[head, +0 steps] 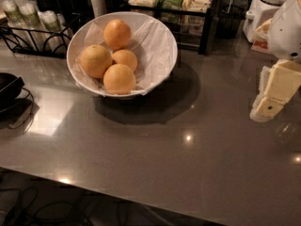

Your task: Pick orange from white bowl

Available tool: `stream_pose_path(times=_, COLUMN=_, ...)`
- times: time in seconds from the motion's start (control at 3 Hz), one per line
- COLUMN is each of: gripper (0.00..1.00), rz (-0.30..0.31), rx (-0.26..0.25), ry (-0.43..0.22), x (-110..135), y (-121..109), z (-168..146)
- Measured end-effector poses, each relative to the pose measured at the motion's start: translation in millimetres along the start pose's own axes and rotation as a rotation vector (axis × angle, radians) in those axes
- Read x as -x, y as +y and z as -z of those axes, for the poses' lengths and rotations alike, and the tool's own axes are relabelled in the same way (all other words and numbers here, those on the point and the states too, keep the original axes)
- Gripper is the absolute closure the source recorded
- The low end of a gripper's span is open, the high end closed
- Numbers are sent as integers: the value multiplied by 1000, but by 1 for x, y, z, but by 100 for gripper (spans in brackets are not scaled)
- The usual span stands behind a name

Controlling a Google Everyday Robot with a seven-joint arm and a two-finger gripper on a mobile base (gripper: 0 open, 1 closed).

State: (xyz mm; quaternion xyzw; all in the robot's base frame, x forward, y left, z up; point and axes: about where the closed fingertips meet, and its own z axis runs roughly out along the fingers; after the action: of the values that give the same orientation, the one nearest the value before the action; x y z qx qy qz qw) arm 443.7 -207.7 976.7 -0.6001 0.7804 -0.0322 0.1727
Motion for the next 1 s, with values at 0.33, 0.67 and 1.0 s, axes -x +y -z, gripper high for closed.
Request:
stream_pose_path(times=0.33, gripper=0, rz=15, rx=-23, ry=-109, x=48, y=3, z=-8)
stream_pose_path(times=0.67, gripper=0, rz=16, rx=-50, ry=-123, x=52, y=-3, z=-4)
stream_pose_path(times=1.0, gripper=0, rz=16, rx=-49, ry=-123, x=52, y=-2, z=-4)
